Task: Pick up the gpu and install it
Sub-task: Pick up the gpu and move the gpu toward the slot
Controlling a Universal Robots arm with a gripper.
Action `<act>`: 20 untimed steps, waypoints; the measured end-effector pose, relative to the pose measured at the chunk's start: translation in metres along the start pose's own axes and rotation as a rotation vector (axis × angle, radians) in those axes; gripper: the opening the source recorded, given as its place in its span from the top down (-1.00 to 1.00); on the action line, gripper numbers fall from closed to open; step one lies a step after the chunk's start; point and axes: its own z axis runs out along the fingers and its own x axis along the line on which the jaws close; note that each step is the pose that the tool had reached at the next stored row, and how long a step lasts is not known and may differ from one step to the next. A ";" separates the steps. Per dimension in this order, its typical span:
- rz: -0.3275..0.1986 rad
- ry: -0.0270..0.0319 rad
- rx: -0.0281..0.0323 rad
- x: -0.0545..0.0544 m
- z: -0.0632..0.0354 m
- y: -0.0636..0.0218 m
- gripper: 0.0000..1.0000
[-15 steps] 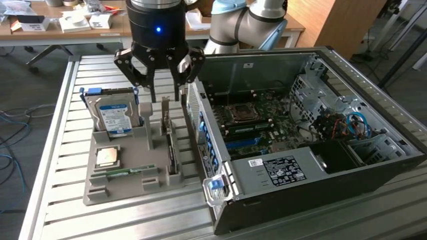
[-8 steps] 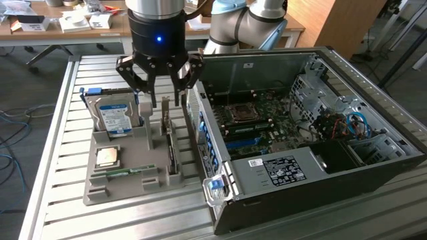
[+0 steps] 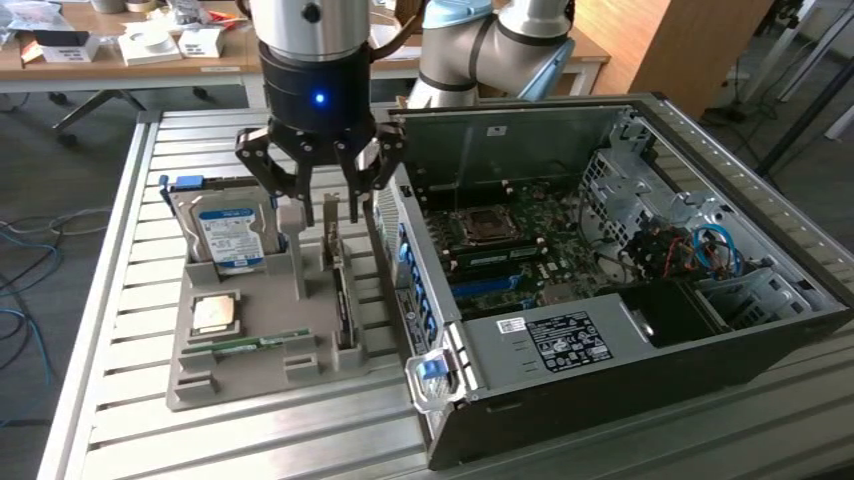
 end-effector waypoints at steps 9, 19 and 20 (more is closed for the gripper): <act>0.000 0.0000 0.0000 0.000 0.0163 -0.0008 0.06; 0.000 0.0000 0.0000 0.001 0.0345 -0.0016 0.06; 0.000 0.0000 0.0000 0.001 0.0362 -0.0017 0.06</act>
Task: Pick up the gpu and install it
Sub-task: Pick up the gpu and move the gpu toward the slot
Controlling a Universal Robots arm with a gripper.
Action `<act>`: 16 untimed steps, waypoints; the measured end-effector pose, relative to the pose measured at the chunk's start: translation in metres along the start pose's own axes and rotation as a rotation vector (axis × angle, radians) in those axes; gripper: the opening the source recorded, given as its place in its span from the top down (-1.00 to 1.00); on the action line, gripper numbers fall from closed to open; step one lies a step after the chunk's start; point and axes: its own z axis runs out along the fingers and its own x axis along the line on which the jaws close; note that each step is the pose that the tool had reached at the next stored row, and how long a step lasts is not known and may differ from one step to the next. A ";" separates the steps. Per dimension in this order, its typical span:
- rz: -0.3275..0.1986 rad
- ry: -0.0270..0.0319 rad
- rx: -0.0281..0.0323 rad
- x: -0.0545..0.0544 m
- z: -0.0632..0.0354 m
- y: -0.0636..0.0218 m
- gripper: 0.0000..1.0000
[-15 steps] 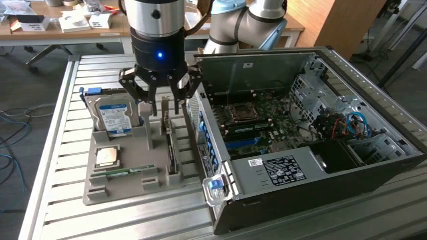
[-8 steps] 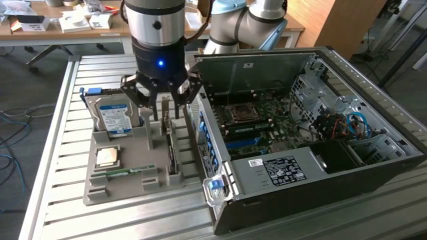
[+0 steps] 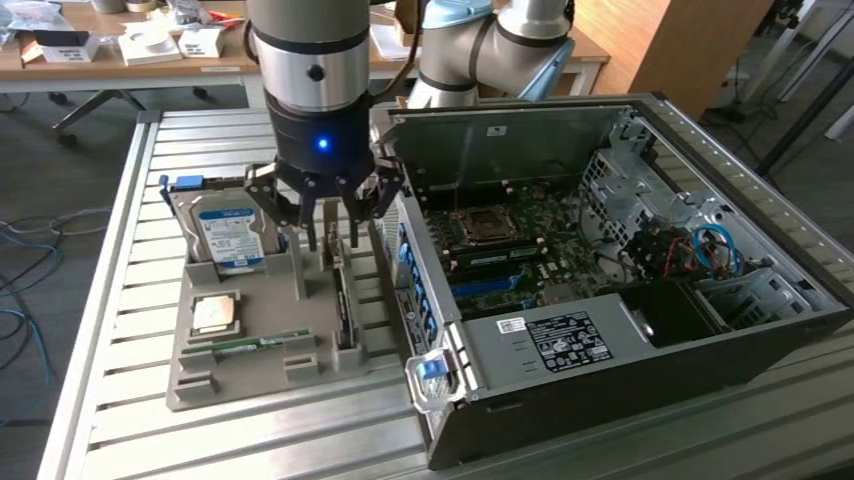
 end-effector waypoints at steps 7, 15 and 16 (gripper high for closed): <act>0.000 0.0000 0.0000 0.000 0.0129 -0.0006 0.06; 0.000 0.0000 -0.0001 0.001 0.0267 -0.0012 0.06; 0.000 0.0000 0.0000 0.001 0.0282 -0.0013 0.06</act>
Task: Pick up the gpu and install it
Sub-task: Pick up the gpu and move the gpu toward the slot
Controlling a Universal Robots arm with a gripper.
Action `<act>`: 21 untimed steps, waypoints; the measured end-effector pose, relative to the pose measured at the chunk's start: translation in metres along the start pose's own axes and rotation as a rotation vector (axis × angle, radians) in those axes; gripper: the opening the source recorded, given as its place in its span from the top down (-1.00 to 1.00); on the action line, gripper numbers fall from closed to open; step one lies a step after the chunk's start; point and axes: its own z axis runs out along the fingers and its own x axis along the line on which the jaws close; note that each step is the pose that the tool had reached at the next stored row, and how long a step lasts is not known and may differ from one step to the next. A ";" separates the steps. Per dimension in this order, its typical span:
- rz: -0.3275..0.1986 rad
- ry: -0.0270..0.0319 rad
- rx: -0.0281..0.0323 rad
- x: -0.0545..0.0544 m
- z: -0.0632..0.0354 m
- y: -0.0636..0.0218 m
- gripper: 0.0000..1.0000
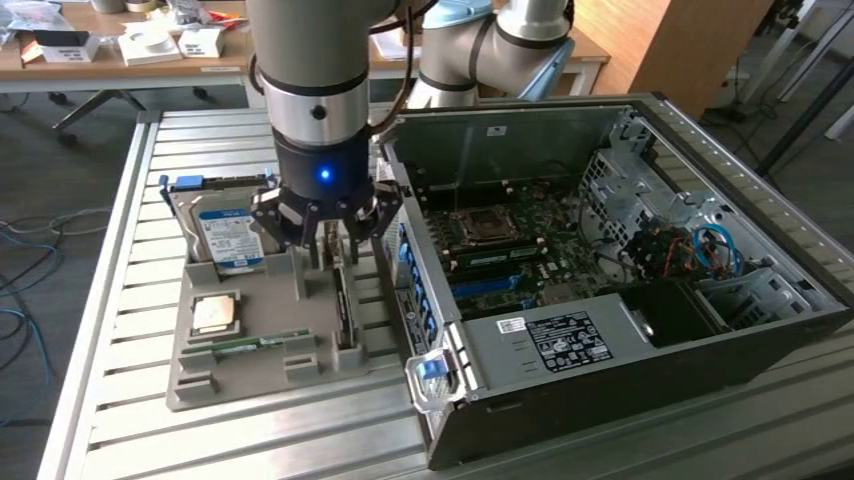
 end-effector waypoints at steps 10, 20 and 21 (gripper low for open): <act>0.000 0.0000 0.0000 0.000 0.0118 -0.0006 0.06; 0.000 -0.0001 0.0000 0.001 0.0223 -0.0010 0.06; 0.000 0.0000 0.0000 0.001 0.0233 -0.0011 0.06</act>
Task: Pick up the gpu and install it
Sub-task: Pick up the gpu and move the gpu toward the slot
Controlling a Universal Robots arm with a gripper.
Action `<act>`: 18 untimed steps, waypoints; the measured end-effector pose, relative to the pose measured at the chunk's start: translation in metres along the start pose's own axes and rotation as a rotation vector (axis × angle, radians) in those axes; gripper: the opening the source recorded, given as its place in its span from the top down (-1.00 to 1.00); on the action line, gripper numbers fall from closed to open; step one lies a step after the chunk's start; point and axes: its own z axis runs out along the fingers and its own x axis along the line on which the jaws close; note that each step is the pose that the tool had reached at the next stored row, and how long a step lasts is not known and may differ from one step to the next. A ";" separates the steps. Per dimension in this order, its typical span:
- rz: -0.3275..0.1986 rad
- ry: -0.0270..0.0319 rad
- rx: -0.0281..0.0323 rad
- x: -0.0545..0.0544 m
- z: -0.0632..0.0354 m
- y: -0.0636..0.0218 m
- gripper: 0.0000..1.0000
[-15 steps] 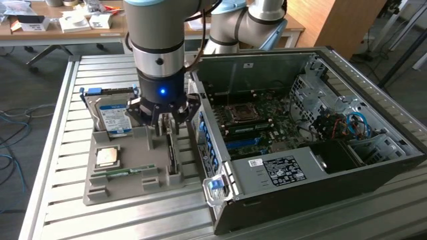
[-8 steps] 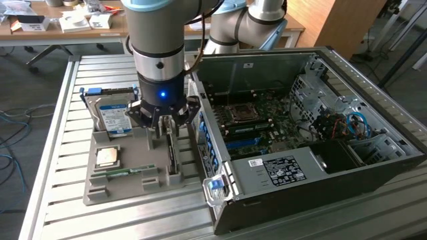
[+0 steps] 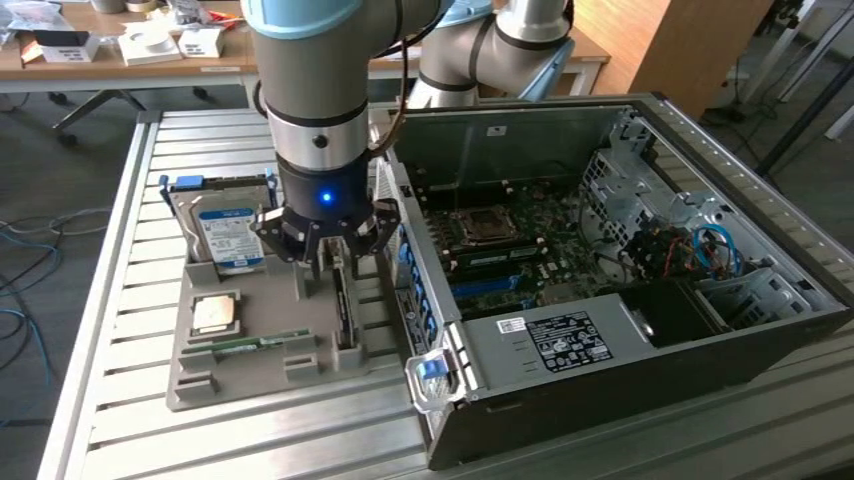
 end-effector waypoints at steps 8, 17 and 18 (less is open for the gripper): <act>0.000 0.0000 0.0000 0.000 0.0079 -0.0004 0.06; 0.000 0.0001 0.0000 0.000 0.0152 -0.0007 0.06; 0.000 0.0000 0.0000 0.000 0.0160 -0.0007 0.06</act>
